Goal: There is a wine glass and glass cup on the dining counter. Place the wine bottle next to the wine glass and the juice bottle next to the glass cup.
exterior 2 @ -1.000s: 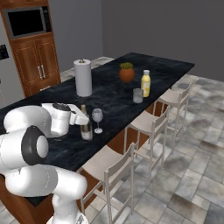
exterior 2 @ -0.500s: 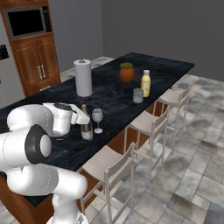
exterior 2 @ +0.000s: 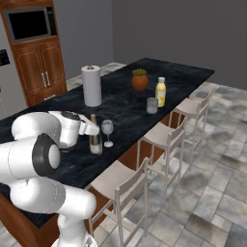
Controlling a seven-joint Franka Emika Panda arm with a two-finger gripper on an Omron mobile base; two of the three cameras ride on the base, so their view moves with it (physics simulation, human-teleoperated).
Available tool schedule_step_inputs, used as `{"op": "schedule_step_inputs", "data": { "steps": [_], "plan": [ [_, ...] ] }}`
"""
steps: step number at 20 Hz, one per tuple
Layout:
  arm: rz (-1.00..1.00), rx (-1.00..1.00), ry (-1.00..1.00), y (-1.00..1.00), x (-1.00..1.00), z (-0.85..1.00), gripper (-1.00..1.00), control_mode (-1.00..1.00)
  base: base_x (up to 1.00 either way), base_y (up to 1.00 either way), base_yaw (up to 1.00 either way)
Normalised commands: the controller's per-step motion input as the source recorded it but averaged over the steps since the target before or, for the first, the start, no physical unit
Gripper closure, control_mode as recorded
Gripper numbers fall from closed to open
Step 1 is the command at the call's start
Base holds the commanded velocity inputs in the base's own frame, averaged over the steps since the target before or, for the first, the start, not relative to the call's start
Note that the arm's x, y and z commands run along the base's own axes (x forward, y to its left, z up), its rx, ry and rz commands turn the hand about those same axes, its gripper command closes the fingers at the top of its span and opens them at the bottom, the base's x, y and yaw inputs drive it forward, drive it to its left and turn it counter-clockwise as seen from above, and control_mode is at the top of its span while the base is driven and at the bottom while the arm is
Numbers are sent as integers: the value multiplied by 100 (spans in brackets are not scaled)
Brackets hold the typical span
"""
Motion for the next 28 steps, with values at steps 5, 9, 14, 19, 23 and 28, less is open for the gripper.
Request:
{"op": "schedule_step_inputs", "data": {
  "steps": [5, 9, 14, 19, 23, 28],
  "plan": [
    [0, 0, 3, 2, 0, -24, 100, -100, 0, 0, 0],
    [0, -2, 0, 2, 0, -20, -100, -100, 0, 0, 0],
    [0, 0, 0, 0, 0, -9, -100, -100, 0, 0, 0],
    [0, -1, 0, 0, -2, -4, -100, -100, 0, 0, 0],
    [0, 0, 0, 0, -4, -1, -100, -100, 0, 0, 0],
    [0, 0, 0, 2, -2, 0, -100, -100, 0, 0, 0]
  ]
}}
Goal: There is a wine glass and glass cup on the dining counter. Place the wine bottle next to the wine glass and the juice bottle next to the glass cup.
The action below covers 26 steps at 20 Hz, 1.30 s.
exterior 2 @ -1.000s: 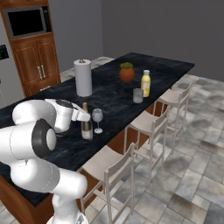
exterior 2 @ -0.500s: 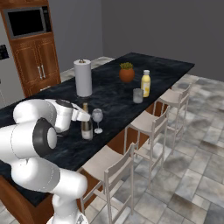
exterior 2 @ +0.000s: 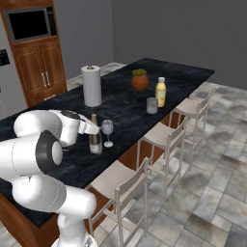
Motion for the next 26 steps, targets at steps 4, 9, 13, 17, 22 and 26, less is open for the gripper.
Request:
{"op": "schedule_step_inputs", "data": {
  "steps": [4, 9, 13, 17, 22, 26],
  "plan": [
    [0, 0, 0, 8, 0, -2, -100, -100, 0, 0, 0],
    [0, -2, 0, 6, -3, -3, -100, -100, 0, 0, 0],
    [0, -3, 0, 6, -5, -3, -100, -100, 0, 0, 0],
    [0, -2, 0, 1, -5, -3, -100, -100, 0, 0, 0],
    [0, -3, 0, 0, -9, -3, -100, -100, 0, 0, 0],
    [0, -3, 0, 1, -12, -3, -100, -100, 0, 0, 0]
  ]
}}
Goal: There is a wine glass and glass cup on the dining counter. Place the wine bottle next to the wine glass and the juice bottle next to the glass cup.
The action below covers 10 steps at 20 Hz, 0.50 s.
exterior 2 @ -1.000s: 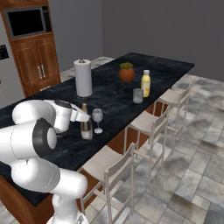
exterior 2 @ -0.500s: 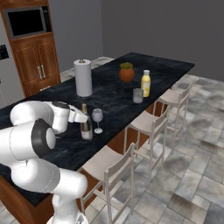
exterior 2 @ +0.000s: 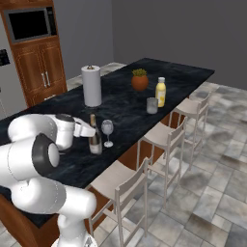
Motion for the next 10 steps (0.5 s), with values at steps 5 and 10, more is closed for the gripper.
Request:
{"op": "schedule_step_inputs", "data": {
  "steps": [5, 10],
  "plan": [
    [0, -1, 0, 4, -18, -1, -100, -100, 0, 0, 0],
    [-1, 0, 0, 6, -17, 0, -100, -100, 0, 0, 0]
  ]
}}
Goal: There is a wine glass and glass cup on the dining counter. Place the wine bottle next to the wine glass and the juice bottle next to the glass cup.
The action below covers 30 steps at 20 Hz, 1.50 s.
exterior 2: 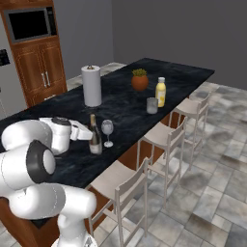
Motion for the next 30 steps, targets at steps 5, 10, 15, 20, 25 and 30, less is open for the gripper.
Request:
{"op": "schedule_step_inputs", "data": {
  "steps": [5, 10, 15, 20, 25, 30],
  "plan": [
    [0, 0, 0, 7, -14, 6, -100, -100, 0, 0, 0],
    [0, 0, 0, 7, -18, 16, -100, -100, 0, 0, 0],
    [5, 0, 5, 7, -23, 23, -100, -100, 0, 0, 0],
    [17, 5, 17, 1, -27, 27, -100, -100, 0, 0, 0],
    [17, 9, 18, 0, -34, 23, -100, -100, 0, 0, 0],
    [17, 5, 11, 0, -39, 21, -100, -100, 0, 0, 0]
  ]
}}
